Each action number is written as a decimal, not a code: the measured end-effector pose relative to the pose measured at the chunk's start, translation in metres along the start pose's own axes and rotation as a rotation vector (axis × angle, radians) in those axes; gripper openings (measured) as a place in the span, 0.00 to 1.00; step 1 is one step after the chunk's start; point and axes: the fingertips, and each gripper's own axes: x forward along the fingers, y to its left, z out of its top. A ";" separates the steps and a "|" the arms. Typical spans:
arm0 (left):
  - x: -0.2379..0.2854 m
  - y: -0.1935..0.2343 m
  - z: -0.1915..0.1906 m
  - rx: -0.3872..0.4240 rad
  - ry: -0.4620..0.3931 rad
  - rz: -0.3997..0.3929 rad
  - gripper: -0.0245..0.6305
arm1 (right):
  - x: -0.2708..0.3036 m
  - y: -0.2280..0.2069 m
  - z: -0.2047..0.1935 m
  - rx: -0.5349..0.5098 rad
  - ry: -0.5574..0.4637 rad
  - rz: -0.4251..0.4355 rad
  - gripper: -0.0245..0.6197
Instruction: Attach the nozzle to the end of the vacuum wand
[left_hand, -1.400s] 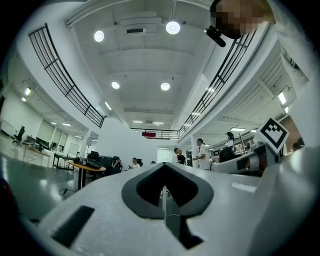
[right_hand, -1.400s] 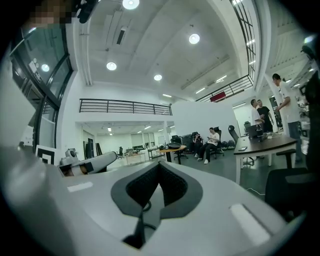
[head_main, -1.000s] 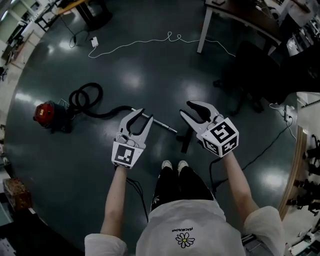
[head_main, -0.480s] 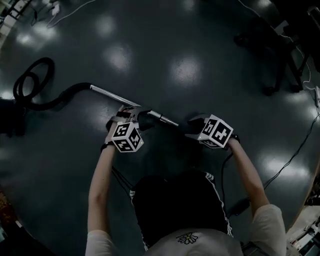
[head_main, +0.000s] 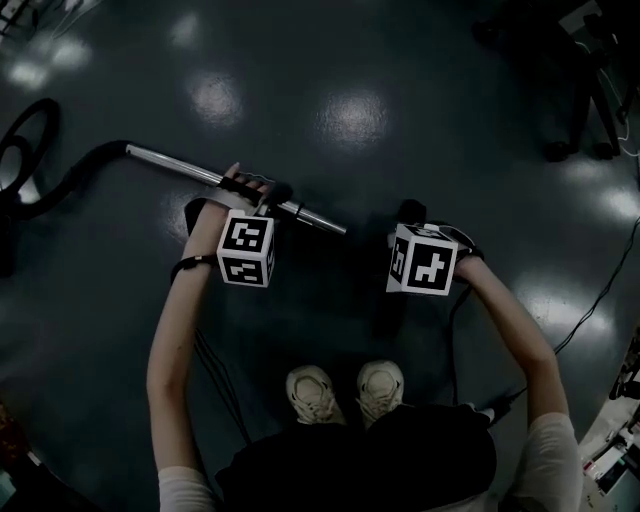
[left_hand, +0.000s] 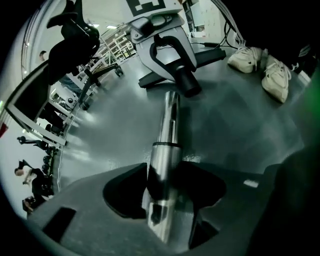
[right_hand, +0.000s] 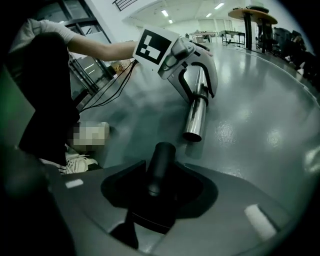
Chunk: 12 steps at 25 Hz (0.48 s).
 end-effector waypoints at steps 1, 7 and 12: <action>0.001 0.000 0.000 0.003 0.000 0.007 0.37 | 0.001 0.000 -0.001 -0.003 0.002 -0.008 0.32; 0.001 -0.001 0.003 -0.005 -0.002 0.048 0.37 | 0.008 0.006 -0.027 0.241 0.200 0.013 0.35; 0.001 -0.003 0.000 -0.017 0.015 0.047 0.37 | 0.016 0.016 -0.059 0.208 0.371 -0.065 0.36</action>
